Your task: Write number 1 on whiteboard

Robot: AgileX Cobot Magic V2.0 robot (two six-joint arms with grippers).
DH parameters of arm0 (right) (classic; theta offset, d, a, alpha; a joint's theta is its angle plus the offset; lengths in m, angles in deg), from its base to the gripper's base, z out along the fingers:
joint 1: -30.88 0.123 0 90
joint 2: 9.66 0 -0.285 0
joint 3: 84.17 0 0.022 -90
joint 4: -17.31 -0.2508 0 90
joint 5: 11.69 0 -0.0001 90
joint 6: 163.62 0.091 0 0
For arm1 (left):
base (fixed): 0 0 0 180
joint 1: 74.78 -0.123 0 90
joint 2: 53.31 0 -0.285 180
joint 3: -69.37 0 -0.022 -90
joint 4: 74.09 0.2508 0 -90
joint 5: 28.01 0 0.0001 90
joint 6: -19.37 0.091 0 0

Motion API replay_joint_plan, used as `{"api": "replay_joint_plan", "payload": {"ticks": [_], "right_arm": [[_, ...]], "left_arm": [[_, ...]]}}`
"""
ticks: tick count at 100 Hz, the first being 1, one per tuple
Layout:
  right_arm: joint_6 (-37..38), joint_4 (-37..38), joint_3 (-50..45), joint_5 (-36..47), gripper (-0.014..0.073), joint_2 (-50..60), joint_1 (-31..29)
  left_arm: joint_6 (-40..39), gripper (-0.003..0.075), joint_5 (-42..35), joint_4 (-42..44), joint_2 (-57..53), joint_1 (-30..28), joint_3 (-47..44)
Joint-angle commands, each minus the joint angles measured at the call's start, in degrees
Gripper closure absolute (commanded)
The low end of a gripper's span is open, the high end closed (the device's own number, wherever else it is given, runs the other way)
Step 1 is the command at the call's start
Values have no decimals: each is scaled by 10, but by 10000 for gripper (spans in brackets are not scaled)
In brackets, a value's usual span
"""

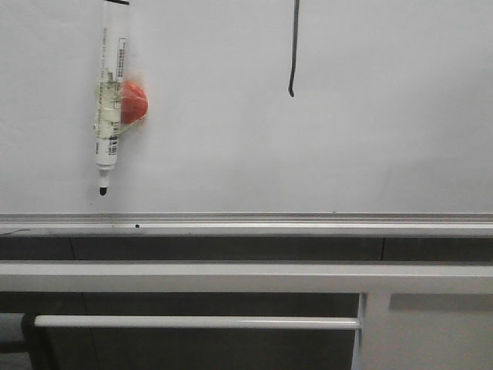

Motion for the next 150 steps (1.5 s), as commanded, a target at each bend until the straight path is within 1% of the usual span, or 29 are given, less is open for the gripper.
{"api": "replay_joint_plan", "payload": {"ticks": [1,29,34,39,50,65,82,84,85,93,100,113,126,150], "right_arm": [[-2,10,14,-11,657,0,-1],[-2,10,14,-13,657,5,-1],[-2,10,14,-15,657,6,-10],[-2,10,14,-21,657,6,-32],[-2,10,9,-37,657,13,-111],[-2,10,9,-37,657,26,-236],[-2,10,9,-36,657,30,-356],[-2,10,9,-36,657,30,-378],[-2,10,9,-36,657,30,-378],[-2,10,9,-33,657,30,-440],[-2,10,9,-28,657,30,-474],[-2,10,9,-27,657,30,-502],[-2,10,9,-27,657,30,-502],[-2,10,9,-28,657,30,-502]], "left_arm": [[0,741,-30,21,0,4,13],[0,741,-30,21,0,4,13],[0,741,-28,23,0,4,13],[0,741,-28,24,0,4,13],[0,741,-28,24,0,4,13],[0,741,-30,24,0,4,13],[0,741,-32,25,0,4,13],[0,741,-32,25,0,4,13],[0,741,-32,25,0,4,13],[0,741,-32,25,0,4,13],[0,741,-32,25,0,4,13],[0,741,-32,31,0,4,13],[-1,741,-33,50,0,4,13],[-9,741,-26,57,0,4,12]]}}
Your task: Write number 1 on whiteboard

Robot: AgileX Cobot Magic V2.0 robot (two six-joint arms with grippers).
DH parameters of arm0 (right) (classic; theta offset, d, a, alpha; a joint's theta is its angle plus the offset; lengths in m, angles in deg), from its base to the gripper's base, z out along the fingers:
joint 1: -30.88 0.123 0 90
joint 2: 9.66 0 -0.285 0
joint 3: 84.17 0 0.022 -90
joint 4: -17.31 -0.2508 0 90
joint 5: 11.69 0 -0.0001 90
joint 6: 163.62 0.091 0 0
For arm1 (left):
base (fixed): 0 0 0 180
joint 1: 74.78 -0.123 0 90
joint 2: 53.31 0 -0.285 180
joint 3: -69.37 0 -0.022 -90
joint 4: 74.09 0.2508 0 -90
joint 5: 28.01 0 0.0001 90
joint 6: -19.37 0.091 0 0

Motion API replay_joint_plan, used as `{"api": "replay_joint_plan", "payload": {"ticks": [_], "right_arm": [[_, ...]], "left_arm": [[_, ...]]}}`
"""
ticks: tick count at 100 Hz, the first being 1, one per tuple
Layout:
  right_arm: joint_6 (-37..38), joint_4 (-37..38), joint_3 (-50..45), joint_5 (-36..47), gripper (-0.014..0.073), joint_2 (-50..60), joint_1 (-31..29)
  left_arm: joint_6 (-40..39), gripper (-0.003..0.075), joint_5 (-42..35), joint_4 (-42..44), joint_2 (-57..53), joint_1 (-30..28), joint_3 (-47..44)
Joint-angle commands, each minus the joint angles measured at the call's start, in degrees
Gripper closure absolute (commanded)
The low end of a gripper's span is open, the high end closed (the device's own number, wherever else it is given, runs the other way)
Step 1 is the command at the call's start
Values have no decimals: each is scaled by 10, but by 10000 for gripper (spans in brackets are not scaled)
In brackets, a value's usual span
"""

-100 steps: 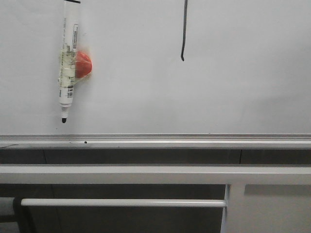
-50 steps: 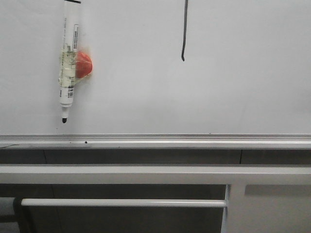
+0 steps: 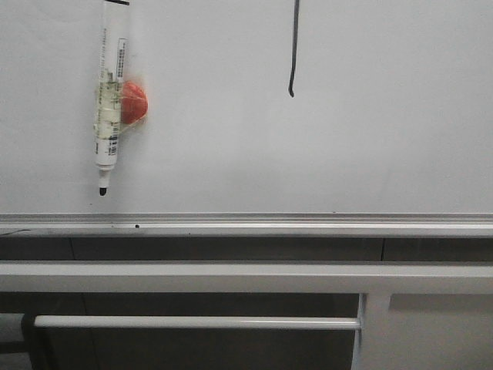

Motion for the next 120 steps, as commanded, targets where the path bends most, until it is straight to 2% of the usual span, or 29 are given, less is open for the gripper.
{"api": "replay_joint_plan", "payload": {"ticks": [1,26,46,55,68,78,85,104,120], "right_arm": [[0,10,15,-11,657,-2,-4],[0,10,15,-11,657,-2,-4],[0,10,15,-11,657,-2,-4],[0,10,15,-12,657,-2,-4],[0,10,15,-12,657,-2,-4],[0,10,15,-12,657,-2,-4],[0,10,15,-12,657,-2,-4],[0,10,15,-12,657,-2,-4],[0,10,15,-12,657,-2,-4]], "left_arm": [[-7,741,-27,28,0,4,12],[-6,741,-27,31,0,4,12],[-5,741,-78,33,-4,4,12],[-5,741,-68,46,-22,-19,12],[-49,741,18,148,-60,-119,12],[-129,741,103,238,-102,-216,12],[-189,741,145,269,-134,-281,12],[-271,741,272,292,-227,-439,12],[-278,741,385,291,-301,-540,12]]}}
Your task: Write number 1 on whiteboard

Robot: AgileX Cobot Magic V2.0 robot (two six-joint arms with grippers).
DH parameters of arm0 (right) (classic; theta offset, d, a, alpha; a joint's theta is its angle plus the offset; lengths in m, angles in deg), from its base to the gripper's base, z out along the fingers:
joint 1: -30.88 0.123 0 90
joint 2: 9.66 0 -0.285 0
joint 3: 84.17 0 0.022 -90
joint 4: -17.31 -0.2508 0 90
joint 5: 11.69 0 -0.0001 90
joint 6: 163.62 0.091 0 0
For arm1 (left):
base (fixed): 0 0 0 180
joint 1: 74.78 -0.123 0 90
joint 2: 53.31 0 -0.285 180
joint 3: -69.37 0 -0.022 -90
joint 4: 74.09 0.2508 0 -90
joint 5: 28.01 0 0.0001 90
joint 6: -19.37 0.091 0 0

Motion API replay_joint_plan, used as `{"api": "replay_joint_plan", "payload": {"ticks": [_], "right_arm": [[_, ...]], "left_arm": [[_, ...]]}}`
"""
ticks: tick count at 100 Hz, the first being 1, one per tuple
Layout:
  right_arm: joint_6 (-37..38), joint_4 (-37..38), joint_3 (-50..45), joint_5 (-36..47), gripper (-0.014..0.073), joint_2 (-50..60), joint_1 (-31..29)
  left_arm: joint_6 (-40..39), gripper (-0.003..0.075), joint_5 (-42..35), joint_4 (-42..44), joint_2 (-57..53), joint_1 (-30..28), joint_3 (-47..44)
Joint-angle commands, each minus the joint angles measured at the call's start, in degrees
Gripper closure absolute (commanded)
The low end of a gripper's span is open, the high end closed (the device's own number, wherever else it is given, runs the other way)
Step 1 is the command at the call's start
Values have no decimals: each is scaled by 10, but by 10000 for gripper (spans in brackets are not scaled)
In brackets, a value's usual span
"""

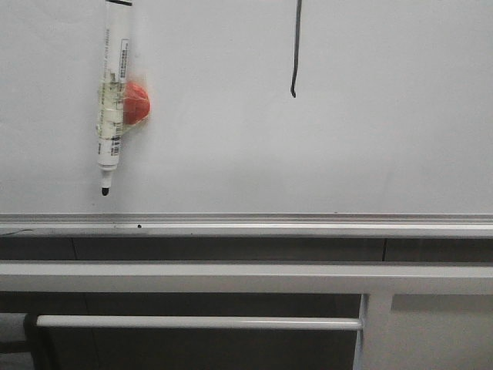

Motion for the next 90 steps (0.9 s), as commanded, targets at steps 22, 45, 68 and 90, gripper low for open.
{"api": "replay_joint_plan", "payload": {"ticks": [22,45,68,90], "right_arm": [[-3,10,15,-12,657,-2,-4],[-3,10,15,-12,657,-2,-4],[-3,10,15,-12,657,-2,-4],[-3,10,15,-12,657,-2,-4]], "left_arm": [[-14,741,179,4,-81,-146,15],[-14,741,302,4,-117,-224,15],[-14,741,363,10,-116,-230,9],[-14,741,397,8,-116,-230,-11]]}}
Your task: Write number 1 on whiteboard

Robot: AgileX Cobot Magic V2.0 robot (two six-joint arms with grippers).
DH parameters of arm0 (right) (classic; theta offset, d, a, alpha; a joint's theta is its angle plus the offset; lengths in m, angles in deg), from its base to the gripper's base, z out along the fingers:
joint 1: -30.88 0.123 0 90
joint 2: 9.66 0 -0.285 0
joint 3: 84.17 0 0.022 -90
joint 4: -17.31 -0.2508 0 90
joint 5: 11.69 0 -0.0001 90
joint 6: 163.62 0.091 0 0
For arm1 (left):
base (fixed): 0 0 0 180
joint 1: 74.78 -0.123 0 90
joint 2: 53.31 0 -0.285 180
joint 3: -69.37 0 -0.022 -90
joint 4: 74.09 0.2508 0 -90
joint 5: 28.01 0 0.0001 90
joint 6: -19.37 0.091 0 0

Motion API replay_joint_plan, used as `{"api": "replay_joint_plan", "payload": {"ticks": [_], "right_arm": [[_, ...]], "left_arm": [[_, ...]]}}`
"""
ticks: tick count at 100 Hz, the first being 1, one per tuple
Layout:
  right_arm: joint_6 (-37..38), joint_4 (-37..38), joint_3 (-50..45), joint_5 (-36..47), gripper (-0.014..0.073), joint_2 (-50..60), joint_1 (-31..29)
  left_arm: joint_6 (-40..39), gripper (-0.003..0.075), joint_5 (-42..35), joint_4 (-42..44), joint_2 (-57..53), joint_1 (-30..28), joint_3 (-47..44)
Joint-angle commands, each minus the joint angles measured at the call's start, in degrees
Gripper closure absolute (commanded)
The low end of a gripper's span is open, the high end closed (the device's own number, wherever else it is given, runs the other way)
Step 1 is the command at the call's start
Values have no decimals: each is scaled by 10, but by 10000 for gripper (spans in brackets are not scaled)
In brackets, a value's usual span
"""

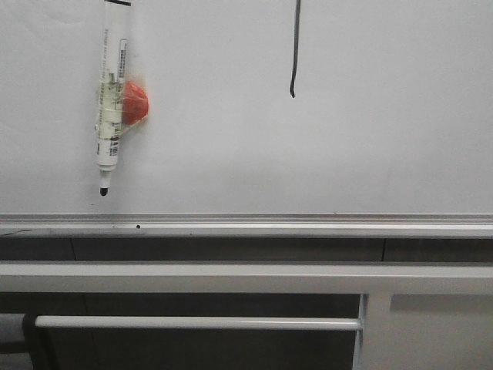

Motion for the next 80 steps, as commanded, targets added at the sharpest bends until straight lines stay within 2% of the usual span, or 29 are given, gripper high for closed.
{"api": "replay_joint_plan", "payload": {"ticks": [1,15,27,32,80], "right_arm": [[0,10,15,-12,657,-2,-4],[0,10,15,-12,657,-2,-4],[0,10,15,-12,657,-2,-4],[0,10,15,-12,657,-2,-4],[0,10,15,-12,657,-2,-4]], "left_arm": [[-6,741,-29,-5,-13,-2,-5],[-27,741,-30,18,-13,-2,-5],[-197,741,-34,153,-13,-2,-5],[-231,741,-34,187,-13,-2,-5],[-235,741,-37,201,-13,-2,-5]]}}
